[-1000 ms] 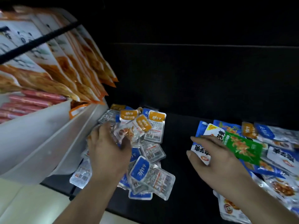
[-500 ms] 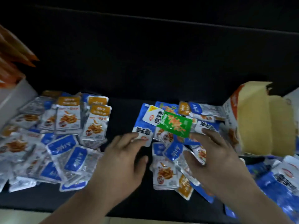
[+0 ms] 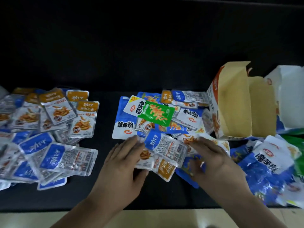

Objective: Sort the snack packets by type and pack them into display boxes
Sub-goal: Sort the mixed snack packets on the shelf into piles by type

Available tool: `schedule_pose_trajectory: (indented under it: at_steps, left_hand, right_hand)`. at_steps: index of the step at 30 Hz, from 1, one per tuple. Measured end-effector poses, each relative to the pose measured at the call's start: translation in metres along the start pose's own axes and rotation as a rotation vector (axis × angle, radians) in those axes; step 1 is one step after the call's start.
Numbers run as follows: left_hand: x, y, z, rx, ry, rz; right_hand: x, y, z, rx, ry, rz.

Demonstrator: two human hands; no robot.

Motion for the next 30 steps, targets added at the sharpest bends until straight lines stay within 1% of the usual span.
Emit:
schedule_pose_trajectory:
  at_steps: [2,3,4,5,7,9,11,12,15,17,18,20,22,23,25,27,28,29,30]
  left_hand:
    - [0.002,0.007,0.0,0.088,0.114,0.041]
    - [0.004,0.009,-0.002,0.099,0.168,0.013]
    - [0.007,0.011,-0.006,0.084,0.213,-0.055]
    - [0.009,0.01,-0.012,0.055,0.249,-0.129]
    - [0.01,0.005,-0.024,-0.009,0.313,-0.182]
    - [0.008,0.006,-0.033,-0.105,0.391,-0.102]
    - [0.002,0.01,-0.032,-0.168,0.438,-0.007]
    - [-0.001,0.014,-0.029,-0.167,0.449,0.041]
    - [-0.01,0.024,-0.013,-0.165,0.488,0.162]
    - [-0.014,0.027,-0.002,-0.167,0.532,0.241]
    - [-0.015,0.029,0.002,-0.155,0.564,0.319]
    - [-0.012,0.034,0.008,-0.115,0.64,0.551]
    - [-0.006,0.043,0.011,-0.059,0.677,0.726]
    - [-0.002,0.048,0.01,-0.01,0.68,0.784]
    - [0.005,0.059,0.01,0.09,0.707,0.89]
    - [0.009,0.064,0.006,0.135,0.781,1.057]
    - [0.009,0.065,0.005,0.129,0.821,1.152]
    - [0.01,0.066,0.003,0.128,0.855,1.232]
    - [0.009,0.067,0.002,0.143,0.889,1.279]
  right_hand:
    - [-0.009,0.001,-0.001,0.188,0.094,-0.021]
    - [-0.019,0.0,-0.002,0.247,0.151,-0.012]
    - [-0.03,-0.004,-0.003,0.262,0.193,-0.02]
    - [-0.04,-0.01,-0.005,0.242,0.22,-0.034]
    - [-0.049,-0.024,-0.011,0.162,0.24,0.016]
    - [-0.047,-0.034,-0.016,0.102,0.225,0.108]
    - [-0.041,-0.037,-0.019,0.086,0.191,0.103]
    - [-0.039,-0.037,-0.02,0.097,0.178,0.076]
    - [-0.032,-0.037,-0.024,0.19,0.174,-0.026]
    - [-0.036,-0.037,-0.024,0.252,0.198,-0.016]
    - [-0.039,-0.036,-0.024,0.282,0.208,-0.003]
    - [-0.049,-0.026,-0.021,0.347,0.254,-0.007]
    - [-0.063,-0.008,-0.019,0.405,0.28,-0.114]
    - [-0.071,0.003,-0.018,0.391,0.24,-0.242]
    - [-0.09,0.015,-0.015,0.267,0.08,-0.573]
    - [-0.113,0.011,-0.011,0.109,-0.064,-0.863]
    - [-0.123,0.003,-0.009,0.044,-0.11,-0.949]
    - [-0.13,-0.005,-0.009,0.004,-0.128,-0.979]
    - [-0.134,-0.011,-0.011,-0.008,-0.119,-0.934]
Point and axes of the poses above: each hand's wrist, its own z-axis away from the middle knuckle, its own y-axis out of the back of the hand, x = y × z, the point moved 4 cm from there along -z, towards the middle knuckle, and after that the axes turned 5 degrees about -z, right-handed, at the moved point
